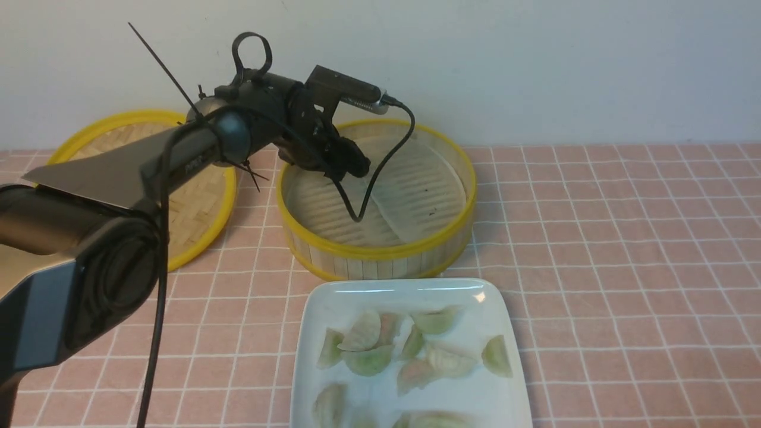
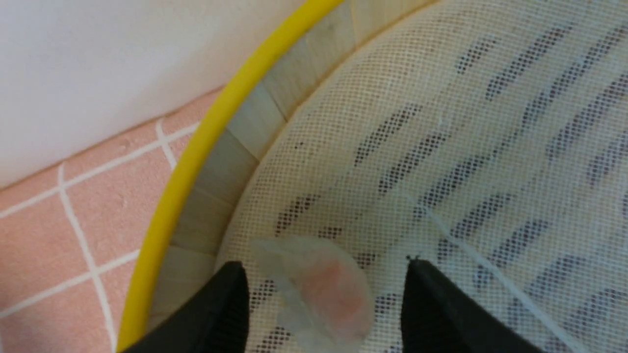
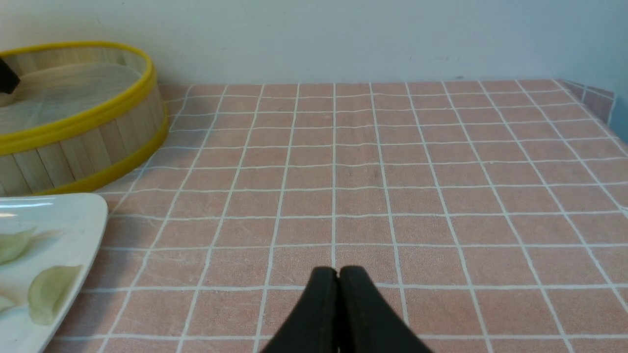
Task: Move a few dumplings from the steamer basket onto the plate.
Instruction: Use the left arm to grab a dumpling from the steamer
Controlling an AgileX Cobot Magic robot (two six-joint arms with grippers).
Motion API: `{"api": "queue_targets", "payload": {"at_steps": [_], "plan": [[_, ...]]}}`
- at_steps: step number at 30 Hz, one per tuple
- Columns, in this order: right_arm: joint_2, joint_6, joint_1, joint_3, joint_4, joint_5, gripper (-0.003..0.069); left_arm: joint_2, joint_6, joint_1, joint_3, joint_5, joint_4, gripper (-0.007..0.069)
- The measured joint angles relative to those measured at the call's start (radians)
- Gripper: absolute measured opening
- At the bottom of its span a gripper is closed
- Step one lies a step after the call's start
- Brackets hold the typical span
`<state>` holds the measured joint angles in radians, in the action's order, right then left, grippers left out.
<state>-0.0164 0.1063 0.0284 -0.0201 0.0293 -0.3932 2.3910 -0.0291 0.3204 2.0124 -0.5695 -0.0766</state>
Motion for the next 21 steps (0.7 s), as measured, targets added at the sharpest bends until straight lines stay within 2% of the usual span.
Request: {"api": "queue_targets", "payload": {"at_steps": [8,9,11,15,21], "plan": [[0.0,0.0,0.0,0.0,0.0,0.0,-0.0014,0.029,0.003,0.0,0.003,0.008,-0.015,0.03],[0.0,0.0,0.0,0.0,0.0,0.0,-0.0014,0.029,0.004,0.0,0.003,0.008,-0.018,0.0241],[0.0,0.0,0.0,0.0,0.0,0.0,-0.0014,0.028,0.004,0.0,0.011,-0.001,-0.018,0.0181],[0.0,0.0,0.0,0.0,0.0,0.0,-0.0014,0.013,0.004,0.0,0.027,-0.058,-0.02,0.0183],[0.0,0.0,0.0,0.0,0.0,0.0,-0.0014,-0.133,-0.016,0.004,0.076,-0.255,-0.019,0.0183]]}}
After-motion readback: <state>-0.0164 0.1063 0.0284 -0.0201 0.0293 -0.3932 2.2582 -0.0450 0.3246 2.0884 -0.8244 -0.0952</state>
